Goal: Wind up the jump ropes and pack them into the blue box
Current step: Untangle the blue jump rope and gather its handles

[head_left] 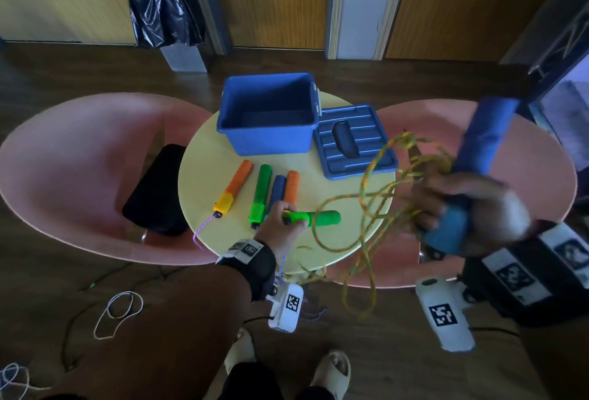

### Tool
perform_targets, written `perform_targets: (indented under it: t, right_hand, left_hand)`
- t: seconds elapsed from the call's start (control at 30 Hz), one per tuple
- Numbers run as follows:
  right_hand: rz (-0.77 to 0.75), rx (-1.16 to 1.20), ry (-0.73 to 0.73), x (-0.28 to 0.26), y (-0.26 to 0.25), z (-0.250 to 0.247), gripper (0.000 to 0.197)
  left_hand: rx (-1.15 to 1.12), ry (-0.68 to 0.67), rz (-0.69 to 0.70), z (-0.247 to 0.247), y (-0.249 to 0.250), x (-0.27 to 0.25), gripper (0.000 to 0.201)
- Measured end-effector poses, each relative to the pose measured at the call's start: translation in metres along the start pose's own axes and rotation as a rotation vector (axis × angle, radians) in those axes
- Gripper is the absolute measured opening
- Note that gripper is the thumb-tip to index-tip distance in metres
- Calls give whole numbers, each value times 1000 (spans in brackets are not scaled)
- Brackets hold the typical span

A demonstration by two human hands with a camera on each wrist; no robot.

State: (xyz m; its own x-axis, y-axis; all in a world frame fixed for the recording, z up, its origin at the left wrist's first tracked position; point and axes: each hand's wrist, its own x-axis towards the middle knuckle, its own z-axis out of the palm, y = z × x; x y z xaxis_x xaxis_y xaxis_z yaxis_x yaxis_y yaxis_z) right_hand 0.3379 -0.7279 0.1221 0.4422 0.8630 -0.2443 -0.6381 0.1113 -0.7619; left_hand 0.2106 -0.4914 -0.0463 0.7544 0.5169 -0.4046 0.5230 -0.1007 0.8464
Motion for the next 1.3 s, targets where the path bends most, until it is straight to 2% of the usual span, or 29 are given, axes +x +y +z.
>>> perform_targets:
  t: [0.07, 0.1, 0.17, 0.27, 0.33, 0.43, 0.5, 0.57, 0.63, 0.73, 0.83, 0.97, 1.07, 1.2, 1.3]
  right_hand:
    - [8, -475, 245, 3, 16, -8, 34]
    - [45, -745, 283, 3, 25, -10, 31]
    - [246, -1131, 213, 2, 43, -16, 28]
    - [597, -1290, 82, -10, 77, -21, 25]
    - [697, -1285, 72, -20, 95, -20, 20]
    - [795, -1103, 48, -30, 106, -23, 23]
    - [693, -945, 80, -28, 107, -27, 31]
    - [532, -775, 223, -23, 107, -28, 26]
    - [429, -683, 361, -17, 107, -34, 29]
    - [372, -742, 389, -9, 108, -39, 36]
    - [388, -724, 373, -3, 111, -39, 35]
    - [391, -717, 360, 5, 116, -34, 30]
    - [410, -715, 346, 12, 117, -31, 40]
    - [377, -692, 317, 25, 113, -18, 22]
    - [398, -719, 324, 37, 119, -23, 28]
  left_hand:
    - [144, 62, 40, 8, -5, 1, 29]
    - [177, 109, 78, 11, -7, 2, 28]
    - [185, 220, 154, 15, -11, 4, 29]
    - [114, 364, 157, 23, -12, 10, 31]
    - [138, 327, 137, 31, -12, 14, 35]
    - [258, 207, 122, 42, -20, 24, 36]
    - [391, 157, 110, 45, -25, 30, 36]
    - [557, 122, 129, 46, -25, 35, 35]
    - [710, 85, 157, 48, -22, 38, 33]
    - [866, 60, 223, 54, -20, 40, 38]
    - [966, 49, 278, 54, -21, 39, 39]
    - [969, 58, 322, 41, -25, 32, 42]
    - [930, 80, 422, 24, -32, 18, 47]
    - [855, 89, 396, -7, -53, -2, 34]
    - [608, 179, 381, -27, -77, -15, 20]
